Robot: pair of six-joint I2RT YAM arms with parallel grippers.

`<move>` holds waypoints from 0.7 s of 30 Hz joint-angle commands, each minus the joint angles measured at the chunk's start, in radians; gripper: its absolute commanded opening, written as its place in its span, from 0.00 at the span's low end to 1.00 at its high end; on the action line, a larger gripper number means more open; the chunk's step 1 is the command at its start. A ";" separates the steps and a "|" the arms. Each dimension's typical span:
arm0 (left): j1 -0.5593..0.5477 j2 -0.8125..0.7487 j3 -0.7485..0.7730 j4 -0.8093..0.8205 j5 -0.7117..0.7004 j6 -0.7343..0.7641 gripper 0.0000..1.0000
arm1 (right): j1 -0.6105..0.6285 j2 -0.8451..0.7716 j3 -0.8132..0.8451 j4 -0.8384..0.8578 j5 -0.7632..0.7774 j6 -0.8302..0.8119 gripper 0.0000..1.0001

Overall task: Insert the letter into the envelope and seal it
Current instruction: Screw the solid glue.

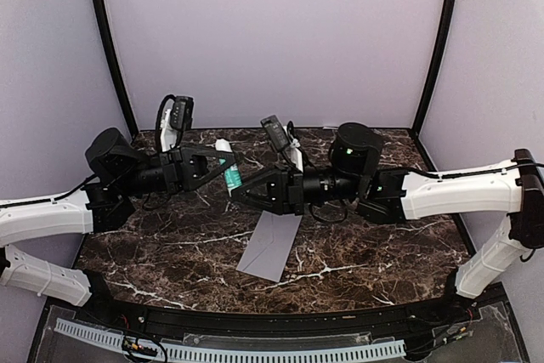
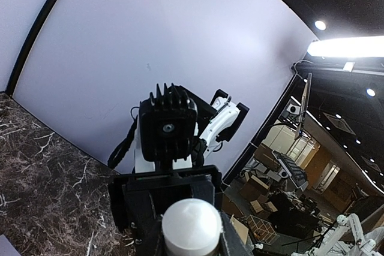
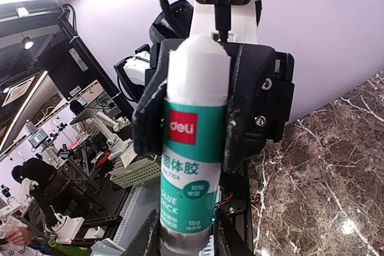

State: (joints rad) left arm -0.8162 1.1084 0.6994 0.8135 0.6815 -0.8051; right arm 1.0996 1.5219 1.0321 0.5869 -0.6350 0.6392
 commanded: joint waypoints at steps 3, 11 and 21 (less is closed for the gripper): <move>0.000 -0.008 -0.002 0.030 0.029 0.008 0.00 | 0.006 0.012 0.025 0.061 0.013 0.012 0.19; 0.000 -0.030 0.002 -0.070 -0.036 0.080 0.00 | 0.004 -0.013 0.049 -0.077 0.131 -0.058 0.10; -0.046 -0.019 0.035 -0.383 -0.327 0.217 0.00 | 0.010 0.001 0.167 -0.460 0.513 -0.180 0.06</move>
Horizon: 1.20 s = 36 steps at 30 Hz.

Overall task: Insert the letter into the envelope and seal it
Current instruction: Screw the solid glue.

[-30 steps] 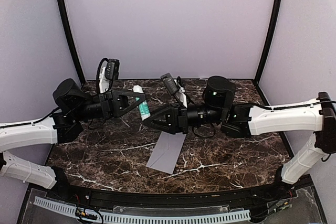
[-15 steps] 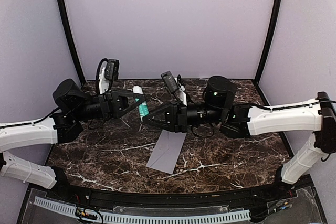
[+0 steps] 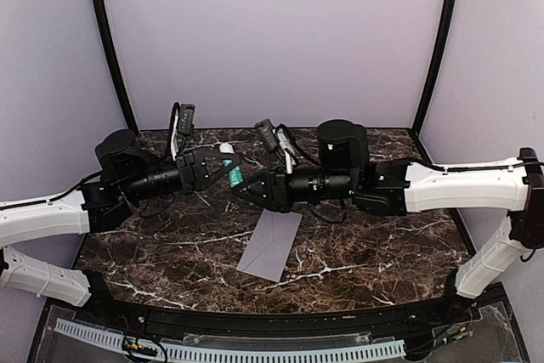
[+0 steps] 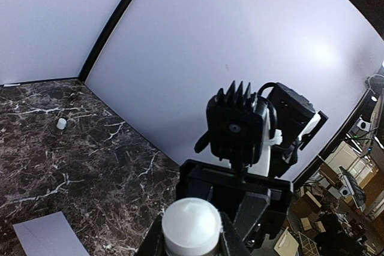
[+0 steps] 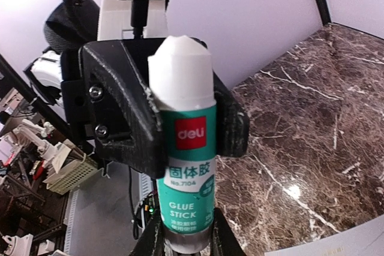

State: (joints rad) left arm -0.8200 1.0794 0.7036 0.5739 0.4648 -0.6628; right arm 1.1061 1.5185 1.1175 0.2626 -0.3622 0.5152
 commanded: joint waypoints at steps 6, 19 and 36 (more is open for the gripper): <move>-0.082 0.070 0.043 -0.150 -0.234 0.016 0.00 | 0.039 0.091 0.209 -0.336 0.499 -0.116 0.05; -0.089 0.136 0.001 -0.123 -0.369 -0.175 0.00 | 0.102 0.278 0.415 -0.527 0.853 -0.104 0.07; -0.065 0.133 0.020 -0.132 -0.320 -0.213 0.00 | 0.117 0.067 0.179 -0.322 0.683 -0.188 0.48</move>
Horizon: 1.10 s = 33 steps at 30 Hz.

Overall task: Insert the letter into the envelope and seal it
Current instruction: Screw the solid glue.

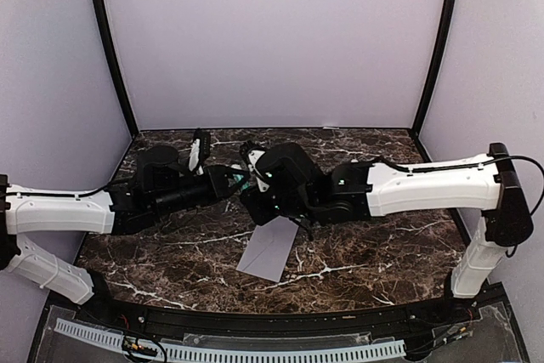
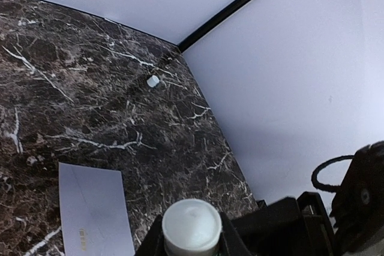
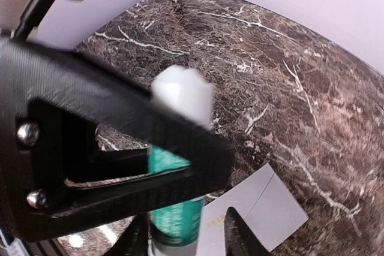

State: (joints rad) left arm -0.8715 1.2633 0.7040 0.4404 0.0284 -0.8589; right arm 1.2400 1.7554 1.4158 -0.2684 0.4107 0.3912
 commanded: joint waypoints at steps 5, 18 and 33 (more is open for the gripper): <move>-0.004 -0.142 0.085 -0.047 0.159 0.052 0.00 | -0.067 -0.378 -0.315 0.357 -0.346 -0.051 0.70; 0.005 -0.183 0.055 0.254 0.608 0.184 0.00 | -0.243 -0.416 -0.509 0.922 -1.091 0.211 0.79; 0.006 -0.137 0.025 0.423 0.689 0.120 0.00 | -0.134 -0.311 -0.430 0.963 -1.101 0.197 0.67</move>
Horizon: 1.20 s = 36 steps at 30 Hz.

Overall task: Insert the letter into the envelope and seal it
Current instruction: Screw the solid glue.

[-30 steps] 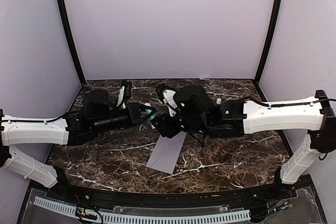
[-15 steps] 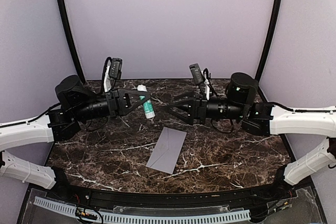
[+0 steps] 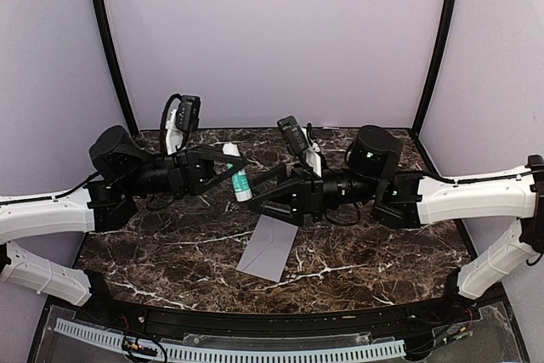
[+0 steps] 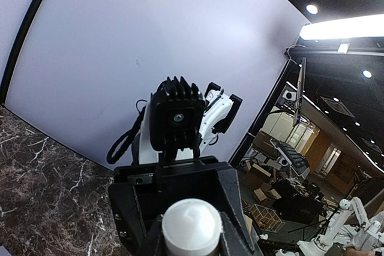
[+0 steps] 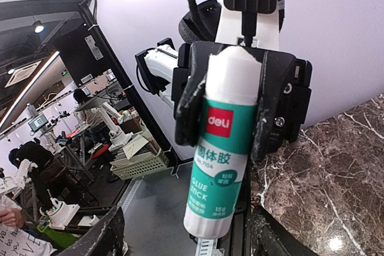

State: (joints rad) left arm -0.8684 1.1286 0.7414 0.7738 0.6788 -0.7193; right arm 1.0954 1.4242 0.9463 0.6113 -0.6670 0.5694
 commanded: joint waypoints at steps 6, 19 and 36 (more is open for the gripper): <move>0.001 0.000 -0.011 0.106 0.036 -0.026 0.00 | 0.015 0.047 0.067 0.082 -0.041 0.020 0.52; 0.001 -0.010 -0.026 0.100 0.031 -0.026 0.00 | 0.016 0.062 0.072 0.086 -0.013 0.042 0.17; 0.000 -0.044 -0.040 -0.126 -0.107 0.076 0.00 | 0.013 0.056 0.142 -0.248 0.327 -0.057 0.05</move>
State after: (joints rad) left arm -0.8543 1.1030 0.7166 0.7197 0.6094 -0.6804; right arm 1.1046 1.4750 1.0233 0.4812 -0.5270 0.5571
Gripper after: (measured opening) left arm 0.219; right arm 0.190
